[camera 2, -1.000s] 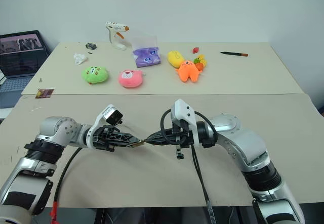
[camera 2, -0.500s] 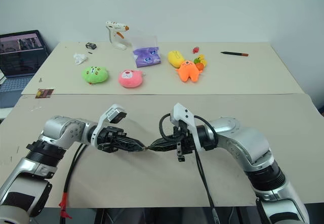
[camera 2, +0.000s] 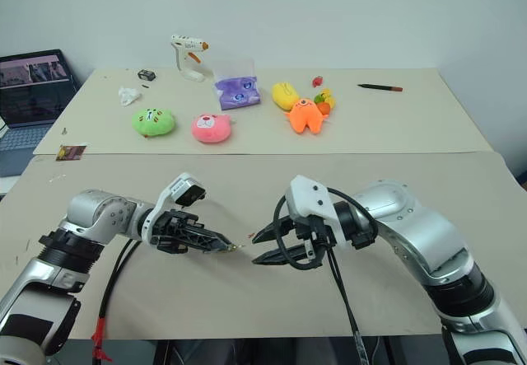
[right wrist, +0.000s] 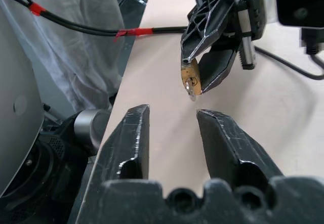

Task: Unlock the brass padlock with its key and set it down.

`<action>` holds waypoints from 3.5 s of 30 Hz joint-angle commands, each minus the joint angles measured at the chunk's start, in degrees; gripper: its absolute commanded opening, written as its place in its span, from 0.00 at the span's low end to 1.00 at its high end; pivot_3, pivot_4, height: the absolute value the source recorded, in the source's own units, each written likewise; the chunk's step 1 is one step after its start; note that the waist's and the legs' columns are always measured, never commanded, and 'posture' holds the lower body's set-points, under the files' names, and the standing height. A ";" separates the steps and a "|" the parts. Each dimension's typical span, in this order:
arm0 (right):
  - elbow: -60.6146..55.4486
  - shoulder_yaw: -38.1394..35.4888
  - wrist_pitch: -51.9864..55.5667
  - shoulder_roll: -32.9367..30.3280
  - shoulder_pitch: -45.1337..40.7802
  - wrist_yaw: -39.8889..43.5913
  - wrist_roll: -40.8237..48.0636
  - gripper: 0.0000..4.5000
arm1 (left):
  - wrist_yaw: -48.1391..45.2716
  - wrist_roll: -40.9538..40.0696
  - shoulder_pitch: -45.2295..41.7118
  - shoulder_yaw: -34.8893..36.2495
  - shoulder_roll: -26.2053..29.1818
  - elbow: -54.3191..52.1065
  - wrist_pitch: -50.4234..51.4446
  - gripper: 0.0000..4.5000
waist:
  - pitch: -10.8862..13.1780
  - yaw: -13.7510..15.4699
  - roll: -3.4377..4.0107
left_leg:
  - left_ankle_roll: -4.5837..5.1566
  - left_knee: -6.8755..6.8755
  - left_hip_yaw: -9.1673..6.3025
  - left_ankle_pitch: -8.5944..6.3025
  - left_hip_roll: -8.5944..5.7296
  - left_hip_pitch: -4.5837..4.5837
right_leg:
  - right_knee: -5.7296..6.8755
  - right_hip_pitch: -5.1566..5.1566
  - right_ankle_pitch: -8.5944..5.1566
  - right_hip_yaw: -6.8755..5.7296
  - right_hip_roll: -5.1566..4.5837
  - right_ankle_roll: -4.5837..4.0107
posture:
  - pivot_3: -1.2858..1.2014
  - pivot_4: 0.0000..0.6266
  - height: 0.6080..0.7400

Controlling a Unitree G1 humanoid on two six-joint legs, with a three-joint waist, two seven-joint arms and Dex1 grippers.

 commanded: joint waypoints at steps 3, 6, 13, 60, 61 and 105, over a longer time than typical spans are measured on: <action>-1.82 -3.80 -1.16 3.41 0.24 -5.16 1.78 0.39 | -0.36 -2.00 -1.40 2.61 -0.90 1.71 2.25 0.18 | 0.00 -0.06 0.00 | 0.00 -0.01 0.00 0.00 0.00 0.00 | 0.01 0.00 0.00 0.00 0.00 0.00 | 0.52 0.24 1.00; -1.72 -3.21 -0.48 6.43 0.71 -8.57 1.73 0.39 | -0.28 -1.71 -1.81 2.29 -1.45 2.03 2.60 0.18 | 0.00 -0.05 0.00 | 0.00 0.00 0.00 0.00 0.00 0.01 | 0.03 -0.01 0.00 0.01 0.00 0.00 | 0.52 0.24 1.00; -0.75 -0.91 0.28 10.45 0.84 -11.51 1.73 0.39 | -0.39 -1.89 -3.94 2.37 -2.67 3.44 3.28 0.18 | 0.00 0.00 0.00 | 0.00 0.00 0.00 0.00 -0.01 0.00 | 0.04 -0.02 0.00 0.01 0.00 0.00 | 0.52 0.24 1.00; 4.79 1.86 -0.39 11.73 -0.17 -9.36 -1.31 0.30 | -0.93 -2.19 -6.21 2.12 -2.47 4.68 3.50 0.18 | 0.00 -0.35 0.00 | -0.01 0.01 0.00 0.01 -0.02 0.00 | 0.10 -0.04 0.00 0.01 0.02 0.00 | 0.52 0.24 1.00; 4.84 1.88 -0.84 11.63 -0.22 -9.33 -1.79 0.38 | -0.95 -2.18 -6.18 2.11 -2.44 4.70 3.49 0.18 | 0.00 -0.35 0.00 | -0.01 0.01 0.00 0.01 -0.01 0.00 | 0.10 -0.04 0.00 0.01 0.02 0.00 | 0.52 0.24 1.00; 2.64 1.78 -0.79 11.38 -0.70 -9.02 1.20 0.01 | -0.35 -2.34 -6.81 3.18 -3.59 5.71 3.51 0.18 | 0.00 -0.38 0.00 | -0.01 0.01 0.00 0.01 -0.02 0.01 | 0.11 -0.05 0.00 0.02 0.02 0.00 | 0.52 0.24 1.00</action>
